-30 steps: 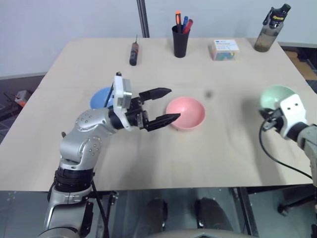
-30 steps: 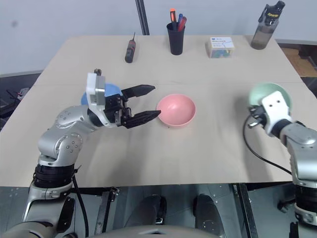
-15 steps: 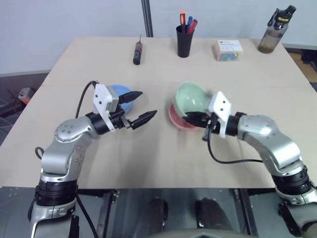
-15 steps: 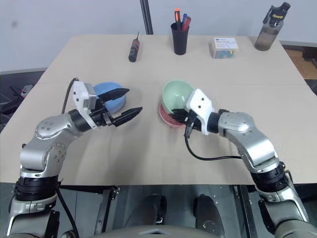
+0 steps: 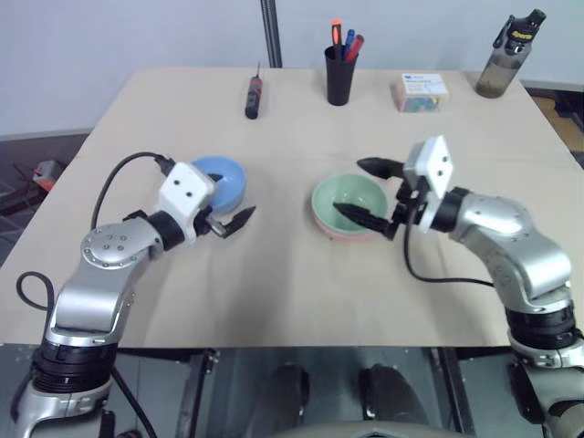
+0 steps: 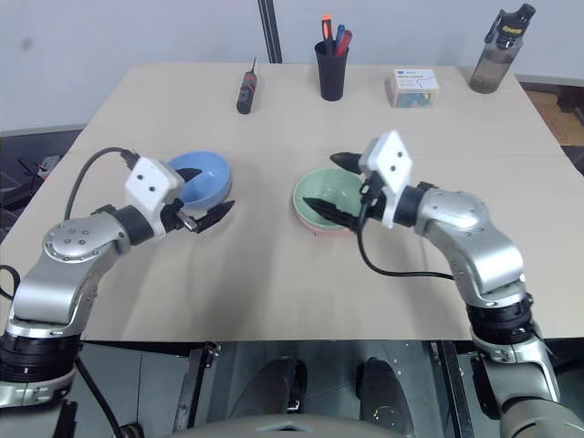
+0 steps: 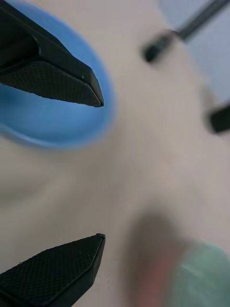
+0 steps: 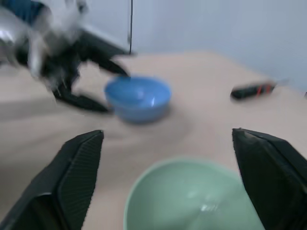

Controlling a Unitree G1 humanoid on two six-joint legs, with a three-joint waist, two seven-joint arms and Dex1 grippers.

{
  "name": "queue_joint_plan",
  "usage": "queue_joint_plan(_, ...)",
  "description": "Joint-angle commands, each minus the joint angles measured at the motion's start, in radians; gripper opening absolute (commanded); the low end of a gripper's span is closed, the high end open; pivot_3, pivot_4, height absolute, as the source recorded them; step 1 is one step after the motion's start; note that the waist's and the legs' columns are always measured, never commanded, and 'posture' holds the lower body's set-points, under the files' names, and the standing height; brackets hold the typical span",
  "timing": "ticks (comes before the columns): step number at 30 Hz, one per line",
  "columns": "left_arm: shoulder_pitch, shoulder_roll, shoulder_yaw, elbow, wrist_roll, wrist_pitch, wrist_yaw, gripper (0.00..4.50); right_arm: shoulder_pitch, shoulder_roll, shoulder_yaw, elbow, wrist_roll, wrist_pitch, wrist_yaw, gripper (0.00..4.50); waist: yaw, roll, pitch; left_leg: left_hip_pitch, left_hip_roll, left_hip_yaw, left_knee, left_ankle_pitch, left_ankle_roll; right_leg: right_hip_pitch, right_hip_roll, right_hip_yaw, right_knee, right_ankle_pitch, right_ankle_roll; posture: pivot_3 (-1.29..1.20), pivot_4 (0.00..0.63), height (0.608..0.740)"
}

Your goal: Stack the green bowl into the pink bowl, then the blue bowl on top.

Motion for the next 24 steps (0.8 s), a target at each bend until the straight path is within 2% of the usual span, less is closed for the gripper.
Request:
queue_joint_plan(1,-0.064,0.041,-0.094,0.030,0.133,-0.009,0.005,4.50,0.013,-0.029,-0.041,-0.053,0.024,-0.008,0.001,4.44,-0.002,0.000,0.000,0.000,0.000,0.000,0.000,0.000,0.000,0.000,0.000,0.000,0.000,0.000,0.000,0.00,0.150,0.740)
queue_joint_plan(4,-0.111,0.052,-0.171,0.091,0.209,-0.052,-0.027,4.50,0.025,-0.046,-0.044,-0.054,0.014,-0.023,-0.009,4.44,-0.004,0.000,0.000,0.000,0.000,0.001,0.000,0.000,0.000,0.000,0.001,0.000,0.001,0.000,0.000,0.00,0.150,0.740)
queue_joint_plan(7,-0.154,0.042,-0.217,0.145,0.246,-0.075,-0.055,3.93,0.035,-0.053,-0.049,-0.056,0.005,-0.034,-0.021,4.50,-0.005,0.000,0.000,0.000,0.000,0.001,0.000,0.000,0.000,-0.001,0.001,0.001,0.001,0.000,0.000,0.00,0.150,0.740)
queue_joint_plan(14,-0.232,0.012,-0.257,0.274,0.309,-0.152,-0.076,1.21,0.076,-0.078,-0.081,-0.091,0.015,-0.028,-0.059,4.50,-0.002,0.000,0.000,-0.001,0.000,0.002,0.000,0.000,0.000,-0.002,0.001,0.001,0.001,0.000,0.000,0.00,0.150,0.740)
queue_joint_plan(17,-0.257,-0.010,-0.239,0.275,0.290,-0.195,-0.092,0.09,0.105,-0.092,-0.102,-0.114,0.018,-0.020,-0.077,4.50,-0.002,0.000,0.000,-0.001,0.000,0.001,0.000,0.000,0.000,-0.002,0.001,0.001,0.001,0.000,0.000,0.00,0.150,0.740)
queue_joint_plan(24,-0.369,-0.075,-0.179,0.187,0.109,-0.220,-0.241,0.03,0.208,-0.128,-0.176,-0.164,0.012,-0.022,-0.124,4.50,0.000,-0.001,0.001,-0.003,0.000,0.001,0.001,0.000,0.000,-0.002,0.000,0.000,0.001,0.000,0.000,0.00,0.150,0.740)
